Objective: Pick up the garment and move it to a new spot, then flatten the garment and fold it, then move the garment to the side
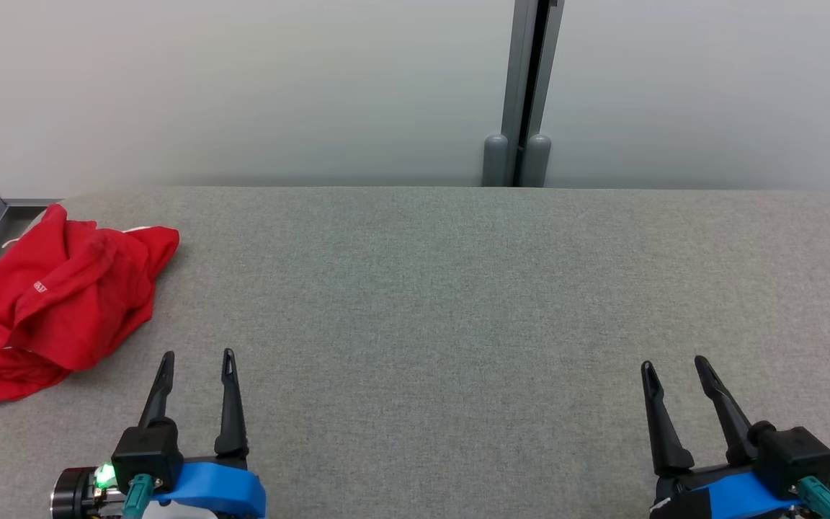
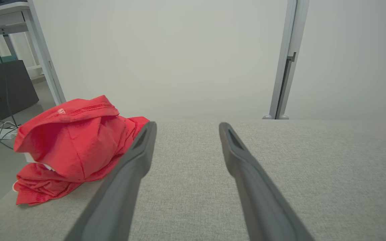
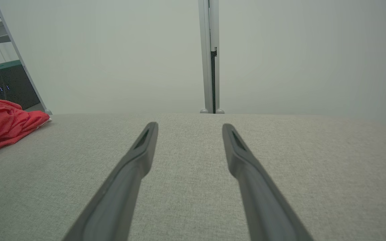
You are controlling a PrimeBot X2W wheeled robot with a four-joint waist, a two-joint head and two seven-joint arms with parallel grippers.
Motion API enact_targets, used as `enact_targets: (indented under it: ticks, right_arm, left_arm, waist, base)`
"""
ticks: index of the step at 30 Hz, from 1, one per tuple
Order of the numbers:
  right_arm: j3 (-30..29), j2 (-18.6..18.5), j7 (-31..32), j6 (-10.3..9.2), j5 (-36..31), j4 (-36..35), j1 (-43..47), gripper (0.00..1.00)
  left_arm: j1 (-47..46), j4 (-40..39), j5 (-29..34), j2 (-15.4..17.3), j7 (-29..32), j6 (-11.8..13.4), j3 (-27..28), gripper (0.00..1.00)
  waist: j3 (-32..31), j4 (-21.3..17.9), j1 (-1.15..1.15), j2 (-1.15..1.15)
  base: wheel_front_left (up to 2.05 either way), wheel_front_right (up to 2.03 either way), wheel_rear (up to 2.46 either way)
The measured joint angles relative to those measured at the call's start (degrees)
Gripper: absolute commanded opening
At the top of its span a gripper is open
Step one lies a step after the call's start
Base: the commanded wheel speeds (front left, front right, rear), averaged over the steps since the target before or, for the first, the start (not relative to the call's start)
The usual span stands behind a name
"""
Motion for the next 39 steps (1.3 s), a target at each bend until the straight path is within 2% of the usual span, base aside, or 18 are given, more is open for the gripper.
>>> enact_targets:
  ticks: [14, 39]
  right_arm:
    - [-0.2, 0.0, 0.0, 0.00, 0.2, -0.2, 0.1, 1.00]
    - [0.7, 0.0, -0.1, 0.00, 0.0, 0.0, -0.3, 1.00]
  left_arm:
    - [-0.4, 0.2, 0.4, -0.1, 0.0, -0.3, 0.9, 1.00]
    - [-0.6, -1.2, 0.7, 0.4, 0.0, 0.2, 4.7, 1.00]
  waist:
    - [0.1, 2.0, 0.00, 0.00]
    - [1.2, 16.3, 0.00, 0.00]
  base:
    - [0.00, 0.00, 0.00]
    - [0.00, 0.00, 0.00]
